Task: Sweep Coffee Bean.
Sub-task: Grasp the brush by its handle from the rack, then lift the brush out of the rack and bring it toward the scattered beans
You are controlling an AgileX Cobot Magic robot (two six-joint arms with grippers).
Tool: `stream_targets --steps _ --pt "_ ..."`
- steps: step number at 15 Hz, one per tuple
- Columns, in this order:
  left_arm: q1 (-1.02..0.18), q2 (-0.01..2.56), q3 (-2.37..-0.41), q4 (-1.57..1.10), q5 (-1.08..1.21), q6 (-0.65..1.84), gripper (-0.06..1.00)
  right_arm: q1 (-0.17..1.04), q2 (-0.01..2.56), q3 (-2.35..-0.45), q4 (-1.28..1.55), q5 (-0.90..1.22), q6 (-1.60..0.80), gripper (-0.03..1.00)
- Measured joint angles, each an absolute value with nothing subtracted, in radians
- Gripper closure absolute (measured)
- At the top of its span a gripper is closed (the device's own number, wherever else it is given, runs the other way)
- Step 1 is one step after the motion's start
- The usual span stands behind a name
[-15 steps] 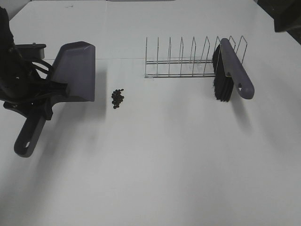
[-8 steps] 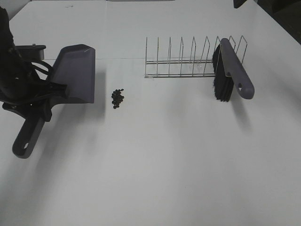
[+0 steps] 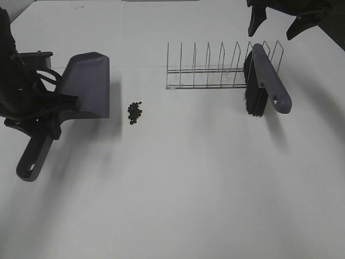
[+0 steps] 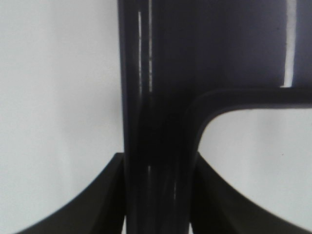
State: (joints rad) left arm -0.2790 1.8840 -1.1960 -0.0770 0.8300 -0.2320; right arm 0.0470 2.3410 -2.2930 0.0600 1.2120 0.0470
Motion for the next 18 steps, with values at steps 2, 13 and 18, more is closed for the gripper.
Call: stream_targets --steps 2,13,18 --pt "-0.279 1.884 -1.196 -0.079 0.831 -0.232 0.62 0.049 2.399 -2.336 0.056 1.207 0.047 0.26" --pt "-0.279 1.884 -1.196 -0.081 0.854 -0.232 0.62 0.049 2.585 -2.344 -0.053 1.183 0.098 0.52" --pt "-0.279 1.884 -1.196 -0.081 0.854 -0.231 0.62 0.051 2.592 -2.457 -0.053 1.228 0.123 0.71"
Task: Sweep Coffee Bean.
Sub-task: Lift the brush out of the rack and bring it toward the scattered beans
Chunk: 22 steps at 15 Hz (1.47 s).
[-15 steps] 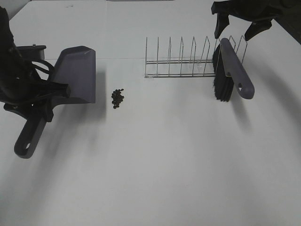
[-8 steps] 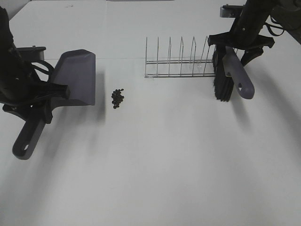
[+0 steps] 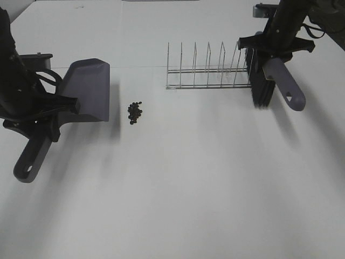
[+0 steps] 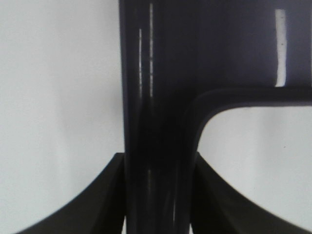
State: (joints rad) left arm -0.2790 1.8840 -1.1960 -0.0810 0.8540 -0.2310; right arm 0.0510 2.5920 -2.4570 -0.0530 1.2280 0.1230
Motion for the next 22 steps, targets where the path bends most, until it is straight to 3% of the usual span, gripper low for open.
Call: stream_targets --steps 11,14,19,22 --pt "-0.279 1.884 -1.196 -0.081 0.857 -0.213 0.62 0.051 2.226 -2.459 0.023 1.234 0.140 0.71" --pt "-0.279 1.884 -1.196 -0.076 0.859 -0.205 0.62 0.104 2.107 -2.296 0.031 1.232 0.118 0.71" --pt "-0.279 1.884 -1.196 -0.058 0.860 -0.205 0.62 0.312 2.048 -1.911 -0.077 1.226 0.098 0.71" --pt "-0.279 1.926 -1.196 -0.054 0.863 -0.205 0.62 0.361 2.048 -1.736 -0.139 1.112 0.177 0.71"
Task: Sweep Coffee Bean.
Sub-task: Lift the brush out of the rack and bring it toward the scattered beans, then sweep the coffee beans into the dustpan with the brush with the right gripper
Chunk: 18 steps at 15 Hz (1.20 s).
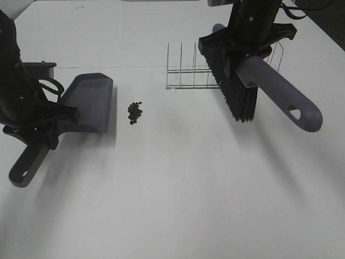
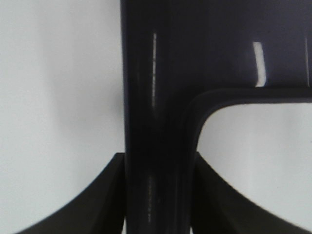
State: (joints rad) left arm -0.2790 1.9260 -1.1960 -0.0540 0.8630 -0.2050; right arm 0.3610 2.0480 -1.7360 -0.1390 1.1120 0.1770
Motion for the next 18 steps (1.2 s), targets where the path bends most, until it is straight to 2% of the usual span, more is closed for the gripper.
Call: stream_targets --steps 4,9,12,14,18 --pt "-0.327 2.025 -1.196 -0.051 0.851 -0.220 0.62 0.361 2.048 -1.653 -0.189 1.050 0.237 0.71" --pt "-0.415 2.105 -1.210 -0.050 0.860 -0.253 0.62 0.365 2.127 -1.647 -0.191 1.060 0.254 0.71" --pt "-0.435 2.108 -1.215 -0.052 0.860 -0.257 0.62 0.416 2.184 -1.653 -0.199 1.073 0.254 0.71" --pt "-0.435 2.108 -1.215 -0.052 0.860 -0.258 0.62 0.487 2.238 -1.706 -0.207 1.099 0.254 0.71" --pt "-0.435 2.108 -1.215 -0.052 0.859 -0.258 0.62 0.623 2.416 -1.991 -0.208 1.211 0.242 0.71"
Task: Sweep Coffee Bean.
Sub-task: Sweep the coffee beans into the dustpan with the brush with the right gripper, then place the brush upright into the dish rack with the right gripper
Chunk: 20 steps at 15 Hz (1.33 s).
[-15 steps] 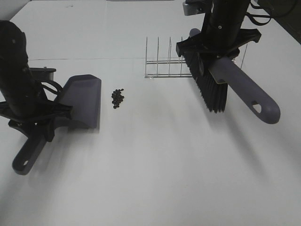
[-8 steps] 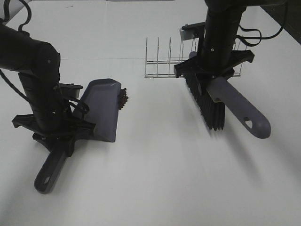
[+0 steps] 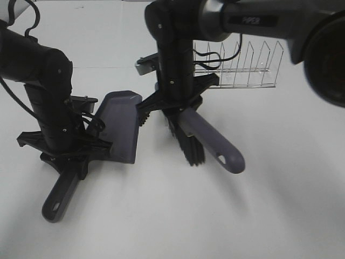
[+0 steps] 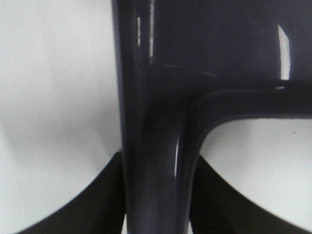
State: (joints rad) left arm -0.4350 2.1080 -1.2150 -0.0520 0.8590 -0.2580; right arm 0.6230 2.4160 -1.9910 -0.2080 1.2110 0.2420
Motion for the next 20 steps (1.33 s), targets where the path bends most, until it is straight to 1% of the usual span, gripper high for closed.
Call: stream_targets --steps 2,4,7,11,14,17,19,20 --pt "-0.435 2.108 -1.215 -0.052 0.860 -0.258 0.62 0.669 2.484 -2.105 -0.168 1.216 0.223 0.71" --pt "-0.435 2.108 -1.215 -0.053 0.860 -0.258 0.62 0.716 2.524 -2.171 -0.111 1.220 0.215 0.71" --pt "-0.435 2.108 -1.215 -0.054 0.861 -0.258 0.62 0.760 2.527 -2.221 -0.089 1.230 0.205 0.71" --pt "-0.435 2.109 -1.217 -0.054 0.864 -0.258 0.62 0.764 2.472 -2.231 -0.202 1.231 0.200 0.71" --pt "-0.435 2.109 -1.217 -0.054 0.864 -0.258 0.62 0.707 2.396 -2.231 -0.237 1.231 0.201 0.71" --pt "-0.435 2.109 -1.217 -0.054 0.865 -0.258 0.62 0.619 2.350 -2.230 -0.245 1.231 0.198 0.71" --pt "-0.435 2.109 -1.217 -0.054 0.865 -0.258 0.62 0.527 2.317 -2.219 -0.251 1.231 0.188 0.71" --pt "-0.435 2.109 -1.217 -0.054 0.865 -0.258 0.62 0.507 2.316 -2.200 -0.251 1.231 0.174 0.71"
